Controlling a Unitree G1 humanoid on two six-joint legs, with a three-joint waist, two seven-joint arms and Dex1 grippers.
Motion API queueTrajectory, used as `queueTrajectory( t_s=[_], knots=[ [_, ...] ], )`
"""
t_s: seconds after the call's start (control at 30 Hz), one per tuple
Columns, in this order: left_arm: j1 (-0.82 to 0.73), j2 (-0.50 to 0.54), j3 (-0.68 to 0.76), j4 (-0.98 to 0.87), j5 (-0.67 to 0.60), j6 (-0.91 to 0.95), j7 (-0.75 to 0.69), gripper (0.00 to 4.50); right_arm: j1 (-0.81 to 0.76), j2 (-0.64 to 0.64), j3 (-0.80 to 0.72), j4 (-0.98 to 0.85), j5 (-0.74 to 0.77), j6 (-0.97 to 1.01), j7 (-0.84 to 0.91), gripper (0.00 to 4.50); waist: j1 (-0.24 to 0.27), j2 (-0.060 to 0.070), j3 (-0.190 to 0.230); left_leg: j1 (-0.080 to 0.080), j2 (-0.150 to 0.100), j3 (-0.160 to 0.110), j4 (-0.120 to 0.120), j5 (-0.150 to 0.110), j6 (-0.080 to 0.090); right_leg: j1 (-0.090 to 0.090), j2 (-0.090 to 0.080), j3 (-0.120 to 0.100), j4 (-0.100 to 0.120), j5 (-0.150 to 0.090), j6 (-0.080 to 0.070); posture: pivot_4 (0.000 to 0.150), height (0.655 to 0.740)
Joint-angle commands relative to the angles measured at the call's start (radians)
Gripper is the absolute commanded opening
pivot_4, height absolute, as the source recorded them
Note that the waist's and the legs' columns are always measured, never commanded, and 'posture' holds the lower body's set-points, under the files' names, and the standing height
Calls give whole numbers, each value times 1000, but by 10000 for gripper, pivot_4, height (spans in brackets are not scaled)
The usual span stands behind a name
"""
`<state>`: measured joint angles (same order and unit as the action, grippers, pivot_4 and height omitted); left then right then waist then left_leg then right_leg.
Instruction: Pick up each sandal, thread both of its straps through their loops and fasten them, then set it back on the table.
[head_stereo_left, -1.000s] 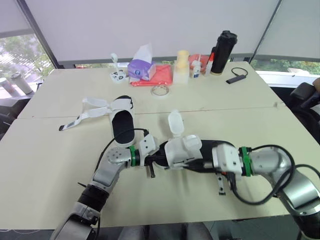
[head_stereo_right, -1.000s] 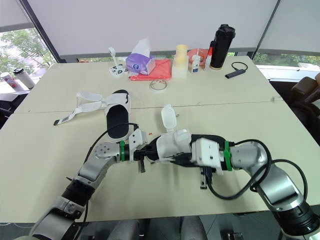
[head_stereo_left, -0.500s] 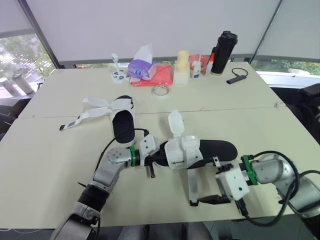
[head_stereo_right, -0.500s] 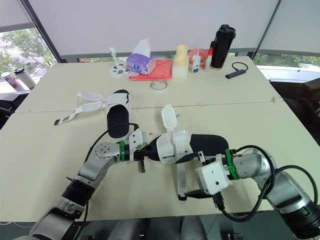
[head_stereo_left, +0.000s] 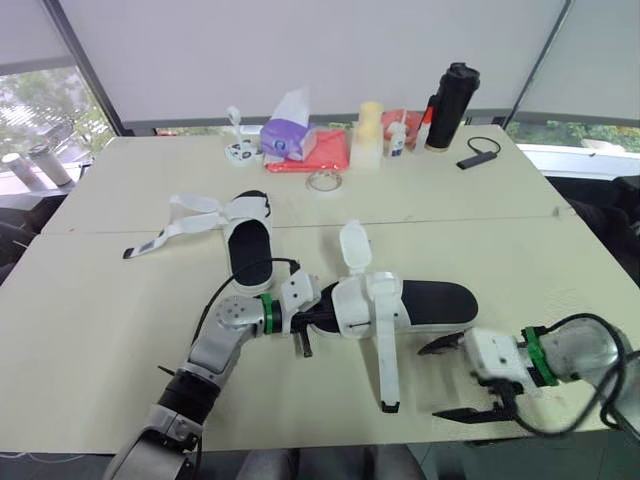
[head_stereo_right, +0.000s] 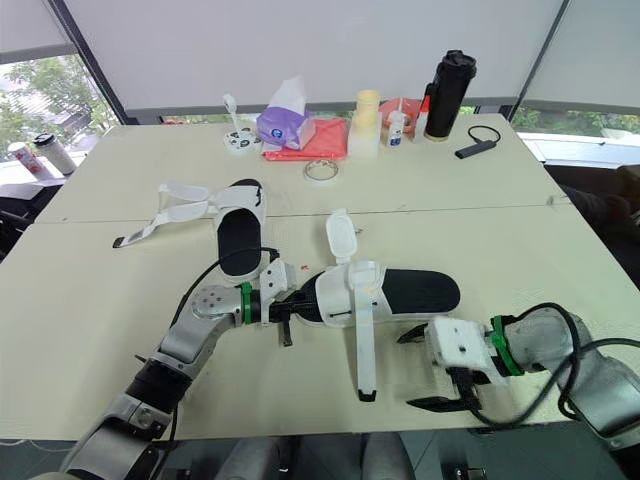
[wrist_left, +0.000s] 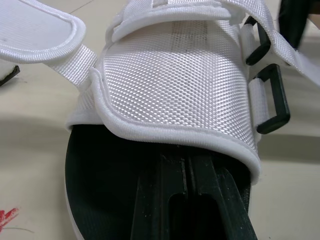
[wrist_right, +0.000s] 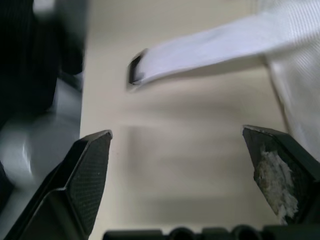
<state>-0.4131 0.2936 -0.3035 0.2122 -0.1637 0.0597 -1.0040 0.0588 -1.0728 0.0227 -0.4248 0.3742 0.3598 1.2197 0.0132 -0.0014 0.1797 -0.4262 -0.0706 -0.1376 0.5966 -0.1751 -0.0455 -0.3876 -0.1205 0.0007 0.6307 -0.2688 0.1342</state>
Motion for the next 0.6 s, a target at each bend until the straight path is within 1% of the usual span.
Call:
queueTrajectory(
  t_s=[0.03, 0.1, 0.13, 0.2, 0.3, 0.37, 0.47, 0.6],
  knots=[
    [32, 9, -43, 15, 30, 27, -17, 0, -70, 19, -69, -50, 247, 321, -51, 44333, -1, 0, 0, 0, 0, 0, 0, 0, 0, 0, 0, 0, 0, 0, 0, 1500, 7400],
    [33, 10, -42, 15, 31, 28, -17, 0, -106, 25, -86, -51, 329, 439, -78, 44333, 0, 0, 0, 0, 0, 0, 0, 0, 0, 0, 0, 0, 0, 0, 0, 1500, 7400],
    [34, 11, -41, 13, 31, 29, -17, 0, -135, 26, -100, -41, 406, 548, -99, 44333, 1, 0, 0, 0, 0, 0, 0, 0, 0, 0, 0, 0, 0, 0, 0, 1500, 7400],
    [37, 13, -42, 8, 30, 32, -16, 0, -166, 32, -122, -34, 514, 695, -133, 44333, 1, 0, 0, -1, 0, 0, 0, 0, 0, 0, 0, 0, -1, 0, 0, 1500, 7400],
    [41, 16, -42, 2, 30, 35, -13, 0, -190, 78, -138, -30, 659, 875, -218, 44333, 2, -1, 0, -1, 0, 0, 0, 0, 0, 0, 0, 0, -1, 0, 0, 1500, 7400],
    [44, 18, -42, -2, 30, 36, -12, 0, -195, 106, -148, -38, 721, 942, -267, 44333, 2, -1, 0, -1, 0, 0, 0, 0, 0, 0, 0, 0, -1, 0, 0, 1500, 7400],
    [49, 21, -42, -8, 29, 39, -12, 0, -190, 143, -156, -49, 769, 992, -333, 44333, 1, 0, 0, -1, 0, 1, 0, 0, 0, -1, 0, 0, -1, 0, 0, 1500, 7400],
    [53, 21, -42, -13, 28, 41, -10, 0, -194, 219, -135, -10, 773, 1015, -432, 44333, 1, -1, 0, -1, 0, 1, 0, 0, 0, 0, 0, 0, -1, 0, 0, 1500, 7400]
  ],
)
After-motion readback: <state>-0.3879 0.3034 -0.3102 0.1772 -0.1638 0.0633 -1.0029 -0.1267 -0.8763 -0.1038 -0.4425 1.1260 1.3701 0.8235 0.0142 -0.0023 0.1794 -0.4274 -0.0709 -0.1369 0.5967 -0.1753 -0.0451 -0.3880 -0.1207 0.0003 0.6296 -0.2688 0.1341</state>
